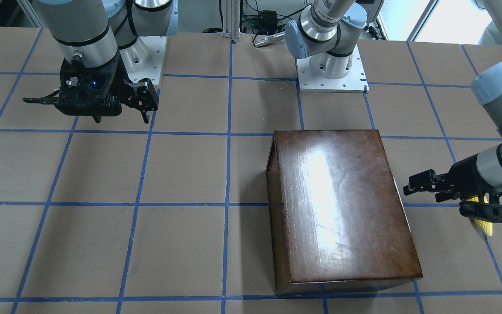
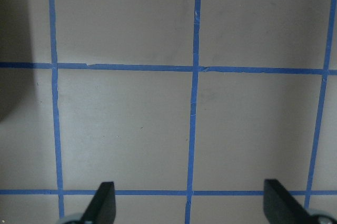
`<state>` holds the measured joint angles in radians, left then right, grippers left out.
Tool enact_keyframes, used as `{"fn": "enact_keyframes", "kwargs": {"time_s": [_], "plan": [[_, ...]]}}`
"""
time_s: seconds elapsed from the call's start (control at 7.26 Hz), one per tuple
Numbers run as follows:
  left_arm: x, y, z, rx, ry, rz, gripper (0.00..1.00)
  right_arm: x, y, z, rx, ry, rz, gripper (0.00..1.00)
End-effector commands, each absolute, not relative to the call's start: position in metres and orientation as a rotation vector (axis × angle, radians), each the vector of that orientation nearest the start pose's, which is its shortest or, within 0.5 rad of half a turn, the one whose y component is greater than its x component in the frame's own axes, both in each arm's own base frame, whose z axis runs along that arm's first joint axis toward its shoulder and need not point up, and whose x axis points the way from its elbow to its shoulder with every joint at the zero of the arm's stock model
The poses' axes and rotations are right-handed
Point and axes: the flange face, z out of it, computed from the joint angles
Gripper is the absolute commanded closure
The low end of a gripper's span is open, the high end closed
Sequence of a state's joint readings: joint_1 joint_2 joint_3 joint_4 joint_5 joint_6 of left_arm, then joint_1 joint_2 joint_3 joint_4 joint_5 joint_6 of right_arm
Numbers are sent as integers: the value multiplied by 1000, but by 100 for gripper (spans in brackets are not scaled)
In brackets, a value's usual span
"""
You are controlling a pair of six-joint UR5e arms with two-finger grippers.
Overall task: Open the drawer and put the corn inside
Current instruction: 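Close the left gripper around the white drawer handle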
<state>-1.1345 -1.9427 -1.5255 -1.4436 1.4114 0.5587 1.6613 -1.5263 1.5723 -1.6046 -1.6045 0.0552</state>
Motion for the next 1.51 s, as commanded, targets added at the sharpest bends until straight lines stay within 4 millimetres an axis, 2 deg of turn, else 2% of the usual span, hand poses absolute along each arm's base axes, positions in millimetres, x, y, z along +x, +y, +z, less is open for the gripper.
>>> {"fn": "enact_keyframes", "kwargs": {"time_s": [0.0, 0.28, 0.55, 0.96, 1.38], "plan": [[122, -612, 311, 155, 3414, 145, 0, 175, -495, 468, -56, 3176, 16, 0], [120, -614, 311, 88, 3422, 143, 0, 175, -495, 468, -56, 3176, 16, 0], [115, -618, 309, -82, 3432, 91, 0, 175, -495, 468, -56, 3176, 16, 0], [114, -616, 297, -70, 3423, 51, 0, 175, -495, 468, -56, 3176, 16, 0], [112, -616, 297, -66, 3429, 47, 0, 175, -495, 468, -56, 3176, 16, 0]]}}
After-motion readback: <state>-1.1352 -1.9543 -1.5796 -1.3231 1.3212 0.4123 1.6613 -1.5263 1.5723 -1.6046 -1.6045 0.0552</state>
